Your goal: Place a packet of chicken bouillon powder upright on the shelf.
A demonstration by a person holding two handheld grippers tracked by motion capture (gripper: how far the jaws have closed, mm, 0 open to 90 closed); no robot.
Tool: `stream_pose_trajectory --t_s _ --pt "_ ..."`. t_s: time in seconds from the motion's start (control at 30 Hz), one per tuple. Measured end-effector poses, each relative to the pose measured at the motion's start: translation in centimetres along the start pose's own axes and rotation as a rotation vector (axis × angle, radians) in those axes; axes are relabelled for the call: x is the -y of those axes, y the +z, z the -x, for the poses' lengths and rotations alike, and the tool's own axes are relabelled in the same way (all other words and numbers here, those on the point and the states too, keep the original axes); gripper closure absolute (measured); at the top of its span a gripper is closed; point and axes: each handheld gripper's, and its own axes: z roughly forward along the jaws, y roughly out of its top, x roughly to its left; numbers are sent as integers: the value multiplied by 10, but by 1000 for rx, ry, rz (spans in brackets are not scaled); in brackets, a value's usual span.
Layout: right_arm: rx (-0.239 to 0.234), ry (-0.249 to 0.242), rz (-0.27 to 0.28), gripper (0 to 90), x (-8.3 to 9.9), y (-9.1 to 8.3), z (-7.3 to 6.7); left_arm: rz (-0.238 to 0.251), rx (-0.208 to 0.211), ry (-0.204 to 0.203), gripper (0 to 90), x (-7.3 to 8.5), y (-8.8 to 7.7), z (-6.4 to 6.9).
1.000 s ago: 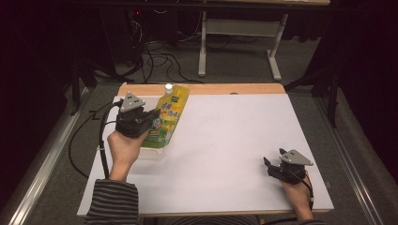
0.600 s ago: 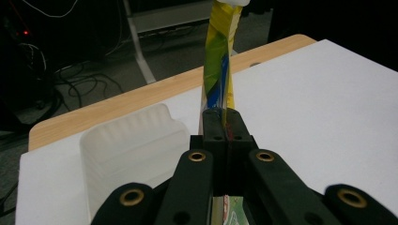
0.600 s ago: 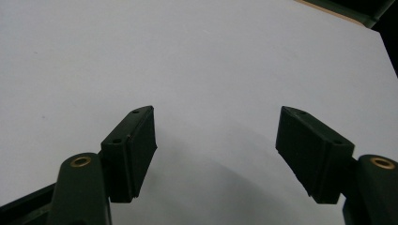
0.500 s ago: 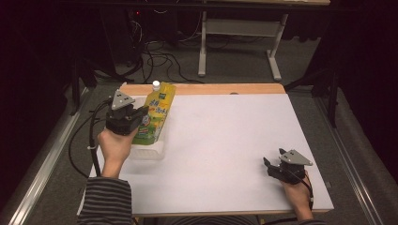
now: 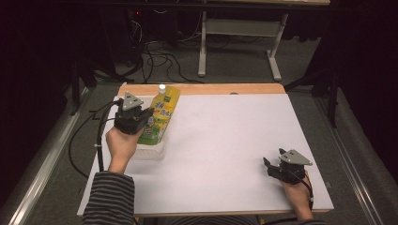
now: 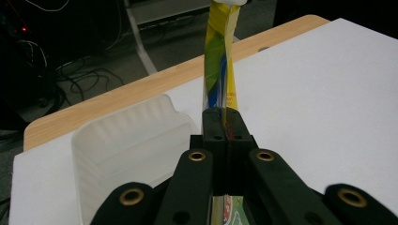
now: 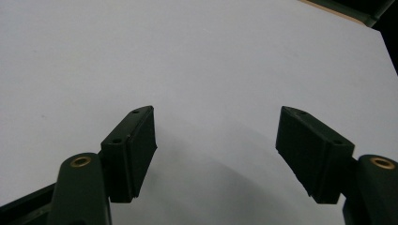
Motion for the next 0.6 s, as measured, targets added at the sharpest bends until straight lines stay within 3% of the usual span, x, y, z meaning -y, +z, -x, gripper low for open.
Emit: stream_pose_trajectory --t_s 0.27,0.47,0.6 --pt "-5 -4 1 299 0 1 0 -6 13 29 900 11 8 2" --pt "-3 -14 -9 299 0 1 -1 -26 10 63 900 21 7 -1" --pt "-1 -11 -12 299 -1 1 -1 -37 20 61 898 22 3 -4"
